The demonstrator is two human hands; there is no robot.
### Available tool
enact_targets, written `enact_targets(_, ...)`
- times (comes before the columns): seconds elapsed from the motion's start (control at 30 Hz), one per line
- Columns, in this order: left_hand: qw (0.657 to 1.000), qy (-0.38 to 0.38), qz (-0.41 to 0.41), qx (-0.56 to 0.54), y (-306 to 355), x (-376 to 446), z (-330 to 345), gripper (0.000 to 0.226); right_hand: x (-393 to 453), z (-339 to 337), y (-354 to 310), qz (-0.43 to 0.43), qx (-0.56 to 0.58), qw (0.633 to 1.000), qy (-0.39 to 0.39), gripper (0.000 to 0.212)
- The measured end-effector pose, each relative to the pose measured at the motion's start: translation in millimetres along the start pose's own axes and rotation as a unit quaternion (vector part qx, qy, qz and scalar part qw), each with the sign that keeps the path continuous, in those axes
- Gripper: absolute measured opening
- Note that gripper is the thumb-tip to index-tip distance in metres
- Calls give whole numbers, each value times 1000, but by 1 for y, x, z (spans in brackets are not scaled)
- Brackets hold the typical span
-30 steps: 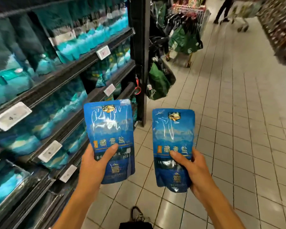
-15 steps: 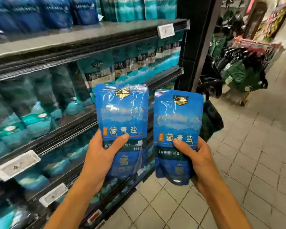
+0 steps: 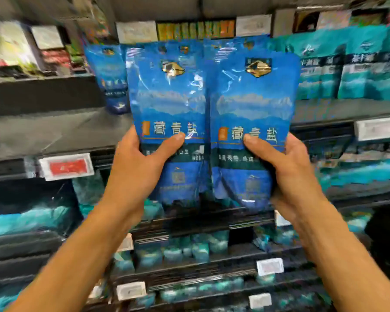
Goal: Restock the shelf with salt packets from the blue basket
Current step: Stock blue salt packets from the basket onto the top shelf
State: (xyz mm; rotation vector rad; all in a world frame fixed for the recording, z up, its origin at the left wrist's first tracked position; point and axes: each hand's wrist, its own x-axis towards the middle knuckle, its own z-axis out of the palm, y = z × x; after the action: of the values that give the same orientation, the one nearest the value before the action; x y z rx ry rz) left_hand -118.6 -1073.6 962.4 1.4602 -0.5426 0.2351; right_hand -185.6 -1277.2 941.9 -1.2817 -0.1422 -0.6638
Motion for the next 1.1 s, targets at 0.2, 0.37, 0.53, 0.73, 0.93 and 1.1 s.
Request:
enact_targets(0.2,998,41,-28,-32,29,119,-51,36,117,86,-11,23,25,997,-76,36)
enact_targets(0.37,994,86,-56,-37,14,215,-98,41,207,146,7,90,-17,992,-87,34)
enact_targets(0.53,982,108,-143,-64,-32,277,-127,41,275,178,58,202,-39,976,-68,43)
enact_targets(0.73,988,85,-126,7,-81,307,-141,36,324,188,118,211,-52,968,-123,67)
enact_targets(0.93,970,15,-110,215,-94,308,-165,43,335,170,140,91,-321,909,-252,19)
enact_targets(1.1,943,9,-135,304,-93,312,-170,33,341,174,146,98,-335,908,-230,24)
